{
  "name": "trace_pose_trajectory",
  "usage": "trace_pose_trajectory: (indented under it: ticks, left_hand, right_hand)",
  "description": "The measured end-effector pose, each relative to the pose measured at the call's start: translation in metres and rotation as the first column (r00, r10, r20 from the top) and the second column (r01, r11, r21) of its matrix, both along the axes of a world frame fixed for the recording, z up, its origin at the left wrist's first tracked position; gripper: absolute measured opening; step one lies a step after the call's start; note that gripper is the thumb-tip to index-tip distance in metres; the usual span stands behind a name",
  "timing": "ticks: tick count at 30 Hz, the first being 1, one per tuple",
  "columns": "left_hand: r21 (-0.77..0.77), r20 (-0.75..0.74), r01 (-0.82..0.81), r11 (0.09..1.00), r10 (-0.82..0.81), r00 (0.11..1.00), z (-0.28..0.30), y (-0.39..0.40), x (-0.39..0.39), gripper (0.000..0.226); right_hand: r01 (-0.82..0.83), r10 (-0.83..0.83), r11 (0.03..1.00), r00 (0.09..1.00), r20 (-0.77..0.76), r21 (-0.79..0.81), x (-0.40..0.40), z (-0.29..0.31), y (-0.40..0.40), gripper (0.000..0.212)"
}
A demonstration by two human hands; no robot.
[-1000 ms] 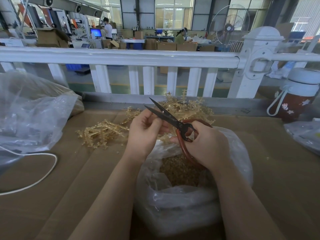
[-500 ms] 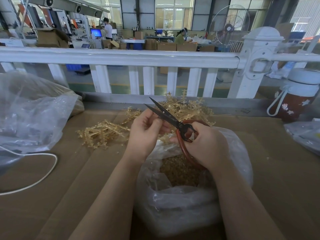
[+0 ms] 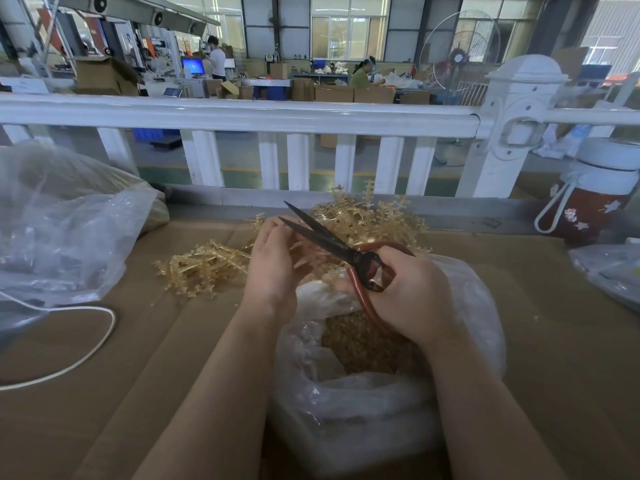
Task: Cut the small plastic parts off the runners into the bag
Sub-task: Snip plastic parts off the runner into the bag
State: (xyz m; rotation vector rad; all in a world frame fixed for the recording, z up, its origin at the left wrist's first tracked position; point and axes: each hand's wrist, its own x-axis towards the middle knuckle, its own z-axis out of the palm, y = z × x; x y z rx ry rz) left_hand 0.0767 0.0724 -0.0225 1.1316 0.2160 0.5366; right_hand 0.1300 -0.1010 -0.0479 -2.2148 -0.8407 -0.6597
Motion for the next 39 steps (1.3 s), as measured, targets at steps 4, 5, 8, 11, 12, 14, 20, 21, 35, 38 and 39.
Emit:
trace_pose_trajectory:
  ticks: [4, 5, 8, 11, 12, 14, 20, 21, 35, 38, 39]
  left_hand:
    - [-0.361, 0.012, 0.046, 0.931, -0.044, 0.999, 0.003, 0.007, -0.002, 0.016]
    - [-0.44, 0.004, 0.049, 0.897, -0.052, 0.999, 0.004, 0.008, -0.002, 0.017]
    - [-0.576, 0.012, 0.09, 0.813, -0.102, 0.995, 0.004, 0.011, 0.0, 0.019]
    - [-0.625, 0.076, 0.19, 0.757, -0.183, 0.98, 0.002, 0.013, -0.001, 0.026]
    - [-0.636, 0.115, 0.238, 0.734, -0.215, 0.97, 0.002, 0.013, -0.001, 0.028]
    - [-0.649, 0.186, 0.33, 0.686, -0.277, 0.943, 0.002, 0.012, -0.003, 0.028]
    - [-0.542, 0.246, 0.47, 0.697, -0.403, 0.881, 0.006, 0.01, -0.006, 0.015]
    - [-0.522, 0.246, 0.48, 0.706, -0.414, 0.876, 0.007, 0.01, -0.006, 0.015]
    - [-0.542, 0.277, 0.444, 0.713, -0.348, 0.896, 0.007, 0.016, -0.008, 0.013]
    - [-0.661, 0.274, 0.332, 0.673, -0.196, 0.942, 0.009, 0.022, -0.008, 0.014]
    - [-0.69, 0.252, 0.276, 0.669, -0.135, 0.958, 0.009, 0.025, -0.007, 0.015]
  right_hand:
    - [-0.121, 0.142, 0.964, 0.987, -0.076, 0.238, -0.001, -0.003, 0.0, 0.063]
    - [-0.113, 0.154, 0.945, 0.982, -0.11, 0.308, -0.001, -0.002, 0.0, 0.061]
    - [-0.055, 0.133, 0.892, 0.981, -0.144, 0.449, -0.001, -0.001, 0.0, 0.053]
    - [0.0, 0.091, 0.891, 0.98, -0.177, 0.455, 0.001, 0.0, 0.0, 0.055]
    - [0.019, 0.066, 0.902, 0.981, -0.183, 0.431, 0.001, -0.001, 0.0, 0.057]
    - [0.045, 0.03, 0.923, 0.982, -0.189, 0.383, 0.002, -0.001, 0.0, 0.062]
    - [0.068, 0.007, 0.942, 0.975, -0.221, 0.327, 0.002, 0.0, -0.002, 0.052]
    - [0.075, -0.002, 0.944, 0.975, -0.223, 0.321, 0.002, 0.0, -0.002, 0.05]
    - [0.142, -0.08, 0.964, 0.961, -0.263, 0.226, 0.006, -0.003, -0.002, 0.067]
    - [0.14, -0.073, 0.962, 0.959, -0.274, 0.233, 0.005, -0.003, -0.002, 0.066]
    - [0.142, -0.075, 0.963, 0.958, -0.277, 0.23, 0.005, -0.002, -0.002, 0.066]
